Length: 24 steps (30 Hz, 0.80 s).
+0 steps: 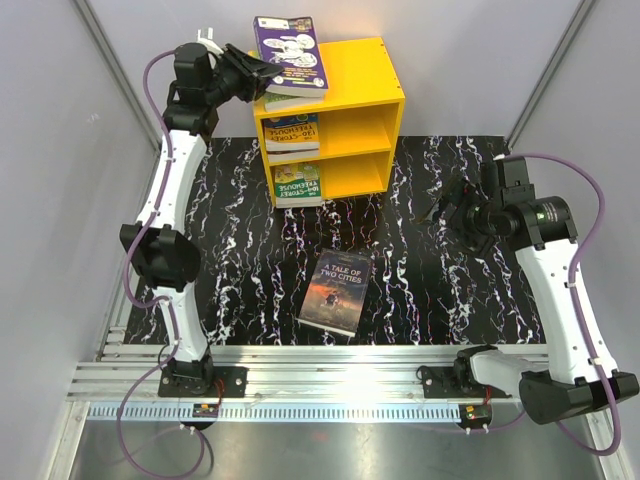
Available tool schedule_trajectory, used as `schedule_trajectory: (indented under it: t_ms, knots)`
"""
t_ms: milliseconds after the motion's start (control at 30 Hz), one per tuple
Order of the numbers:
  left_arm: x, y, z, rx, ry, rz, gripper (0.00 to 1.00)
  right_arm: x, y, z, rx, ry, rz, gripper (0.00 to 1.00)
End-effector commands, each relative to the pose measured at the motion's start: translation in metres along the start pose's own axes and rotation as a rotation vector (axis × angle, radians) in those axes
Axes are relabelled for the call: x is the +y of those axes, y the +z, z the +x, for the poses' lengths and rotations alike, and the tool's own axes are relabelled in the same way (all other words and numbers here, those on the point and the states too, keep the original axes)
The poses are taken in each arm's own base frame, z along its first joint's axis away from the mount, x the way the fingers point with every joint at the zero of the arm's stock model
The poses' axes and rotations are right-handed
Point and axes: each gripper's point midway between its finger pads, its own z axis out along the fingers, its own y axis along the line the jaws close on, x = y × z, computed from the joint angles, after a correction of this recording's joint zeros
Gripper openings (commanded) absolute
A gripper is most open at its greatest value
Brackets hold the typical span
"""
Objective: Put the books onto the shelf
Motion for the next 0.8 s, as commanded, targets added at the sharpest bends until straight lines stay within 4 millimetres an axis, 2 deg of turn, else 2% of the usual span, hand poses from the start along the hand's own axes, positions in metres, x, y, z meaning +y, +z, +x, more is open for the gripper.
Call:
schedule_trajectory:
  t_ms: [0, 133, 267, 300, 367, 400, 467, 633, 767]
  knots:
    - [-0.047, -0.025, -0.01, -0.042, 0.127, 0.087, 0.37, 0.007, 0.002, -0.006, -0.018, -0.02, -0.024, 1.0]
    - [-0.036, -0.027, -0.014, -0.056, 0.148, 0.035, 0.57, 0.008, 0.008, -0.004, 0.002, -0.02, -0.029, 1.0]
    - [-0.025, -0.028, -0.019, -0.065, 0.148, -0.002, 0.64, 0.01, 0.011, -0.003, 0.014, -0.021, -0.036, 1.0]
    - [-0.027, -0.029, -0.022, -0.067, 0.152, 0.003, 0.7, 0.01, 0.011, -0.003, 0.015, -0.02, -0.036, 1.0]
    - [-0.02, -0.028, -0.022, -0.053, 0.145, -0.017, 0.74, 0.01, 0.013, -0.003, 0.019, -0.021, -0.039, 1.0]
    - [-0.021, -0.029, -0.024, -0.055, 0.158, -0.017, 0.81, 0.01, 0.013, -0.003, 0.019, -0.02, -0.039, 1.0]
    - [-0.016, -0.029, -0.022, -0.036, 0.154, -0.026, 0.87, 0.01, 0.014, -0.002, 0.025, -0.023, -0.036, 1.0]
    - [0.004, -0.032, -0.011, 0.027, 0.151, -0.083, 0.99, 0.009, 0.016, 0.0, 0.031, -0.016, -0.038, 1.0]
    - [0.026, -0.037, 0.002, 0.072, 0.177, -0.162, 0.99, 0.009, 0.02, 0.004, 0.05, -0.009, -0.046, 1.0]
